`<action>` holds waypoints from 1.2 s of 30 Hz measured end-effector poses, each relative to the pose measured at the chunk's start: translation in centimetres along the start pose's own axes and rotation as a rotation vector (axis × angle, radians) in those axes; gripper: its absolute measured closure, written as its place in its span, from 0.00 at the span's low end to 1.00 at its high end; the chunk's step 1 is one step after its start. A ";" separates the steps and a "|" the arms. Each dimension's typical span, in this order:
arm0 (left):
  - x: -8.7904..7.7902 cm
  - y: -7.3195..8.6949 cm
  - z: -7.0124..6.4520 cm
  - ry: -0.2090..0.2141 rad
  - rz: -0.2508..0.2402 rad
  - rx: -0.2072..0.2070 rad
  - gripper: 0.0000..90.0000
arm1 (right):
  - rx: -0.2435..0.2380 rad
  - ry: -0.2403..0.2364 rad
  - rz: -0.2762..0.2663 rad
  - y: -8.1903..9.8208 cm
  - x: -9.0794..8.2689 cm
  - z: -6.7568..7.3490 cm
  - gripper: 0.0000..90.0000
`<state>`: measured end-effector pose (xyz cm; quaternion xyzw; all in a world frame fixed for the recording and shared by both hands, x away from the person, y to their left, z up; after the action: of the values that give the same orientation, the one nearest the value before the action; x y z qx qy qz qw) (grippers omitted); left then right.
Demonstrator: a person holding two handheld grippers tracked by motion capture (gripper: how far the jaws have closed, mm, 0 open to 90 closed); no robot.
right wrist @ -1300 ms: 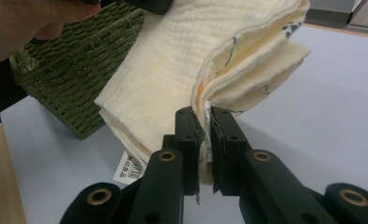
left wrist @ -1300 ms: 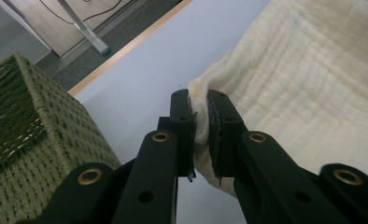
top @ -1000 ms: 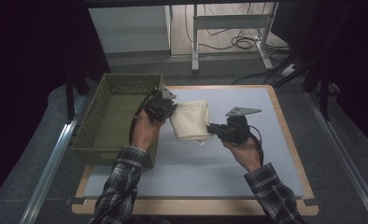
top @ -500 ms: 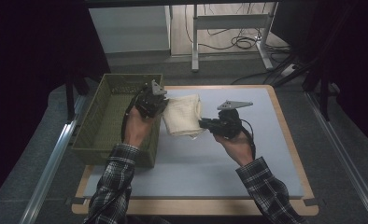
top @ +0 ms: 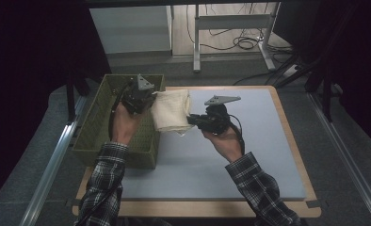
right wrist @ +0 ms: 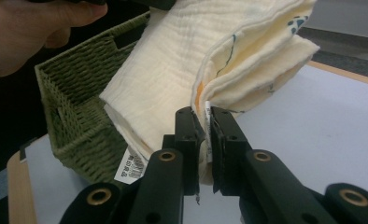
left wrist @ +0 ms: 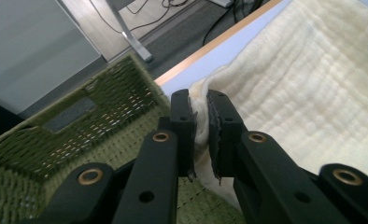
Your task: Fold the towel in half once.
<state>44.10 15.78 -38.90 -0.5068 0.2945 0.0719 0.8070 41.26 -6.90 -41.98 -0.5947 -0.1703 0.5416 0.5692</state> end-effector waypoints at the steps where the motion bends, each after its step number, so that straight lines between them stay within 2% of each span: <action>1: -0.1 0.1 0.3 -0.005 0.004 -0.001 0.91 | 0.002 -0.003 0.002 -0.1 0.2 0.1 0.91; 11: -0.5 1.4 2.2 -0.036 0.018 -0.022 0.91 | -0.013 -0.021 0.004 -0.9 2.6 1.4 0.91; 20: -0.8 2.8 3.9 -0.060 0.037 -0.041 0.91 | -0.004 -0.034 0.012 -1.3 5.2 2.0 0.91; 26: -1.1 3.7 5.2 -0.078 0.048 -0.056 0.91 | -0.001 -0.048 0.022 -1.5 7.1 2.6 0.91; 36: -1.2 5.9 7.8 -0.109 0.088 -0.077 0.91 | -0.017 -0.068 0.057 -1.8 11.0 4.5 0.91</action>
<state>43.76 25.48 -40.37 -0.5194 0.2692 0.1459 0.7978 42.13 4.85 -44.28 -0.5855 -0.1771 0.5761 0.5421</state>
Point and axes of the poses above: each handheld gripper's, and its own axes: x roughly forward along the jaws, y roughly out of its underside, z roughly to its left, the point moved 4 cm from there along x, roughly forward along the jaws, and after that the axes turned 6 degrees about -y, right-handed, at the moved point
